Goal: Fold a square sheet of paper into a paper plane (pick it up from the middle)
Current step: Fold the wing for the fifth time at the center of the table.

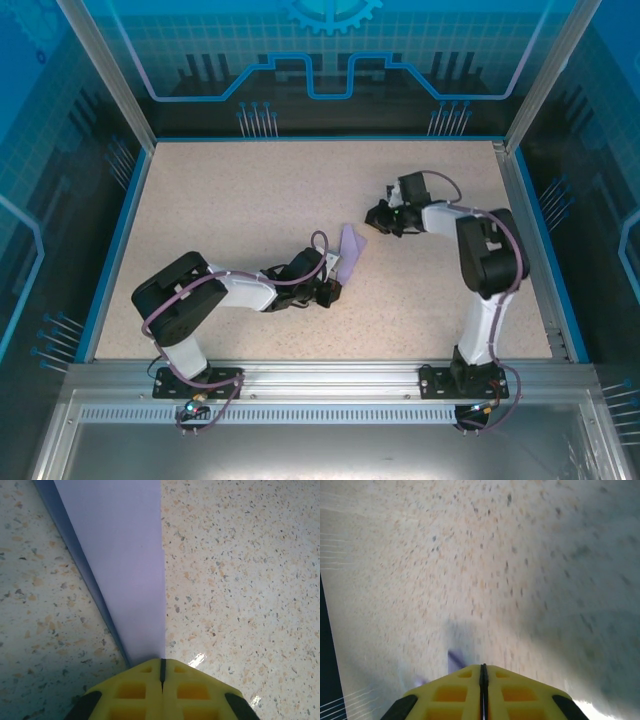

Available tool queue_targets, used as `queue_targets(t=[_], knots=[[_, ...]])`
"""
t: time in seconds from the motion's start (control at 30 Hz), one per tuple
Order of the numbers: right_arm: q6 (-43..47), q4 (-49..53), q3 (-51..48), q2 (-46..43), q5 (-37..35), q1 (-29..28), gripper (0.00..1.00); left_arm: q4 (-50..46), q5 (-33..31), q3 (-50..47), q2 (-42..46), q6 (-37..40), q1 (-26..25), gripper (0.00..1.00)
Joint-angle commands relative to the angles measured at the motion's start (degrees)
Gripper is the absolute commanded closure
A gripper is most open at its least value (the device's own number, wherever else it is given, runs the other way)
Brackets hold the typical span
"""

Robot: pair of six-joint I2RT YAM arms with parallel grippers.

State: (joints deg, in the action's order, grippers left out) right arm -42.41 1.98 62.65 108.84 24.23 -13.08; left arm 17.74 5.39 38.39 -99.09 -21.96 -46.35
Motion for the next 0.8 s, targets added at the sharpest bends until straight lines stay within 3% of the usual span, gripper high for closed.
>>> queue_targets(t=[0.0, 0.13, 0.3, 0.77], knots=[[-1.25, -5.45, -7.76, -7.25, 0.68, -3.73, 0.9, -18.18, 2.81, -3.45, -4.19, 1.13, -1.55, 0.96], [-6.77, -12.05, -15.25, -9.15, 2.3, -10.03, 0.9, -18.76, 2.53, -3.17, -3.62, 1.45, -1.55, 0.96], [-9.62, -16.17, -16.59, -5.85, 1.55, -14.7, 0.9, -18.44, 2.08, -3.85, -2.79, 1.13, -1.55, 0.96], [-4.28, -8.39, -15.78, 3.03, -6.6, -13.76, 0.93, -19.46, 0.96, -5.4, 0.49, -2.02, -6.2, 0.95]])
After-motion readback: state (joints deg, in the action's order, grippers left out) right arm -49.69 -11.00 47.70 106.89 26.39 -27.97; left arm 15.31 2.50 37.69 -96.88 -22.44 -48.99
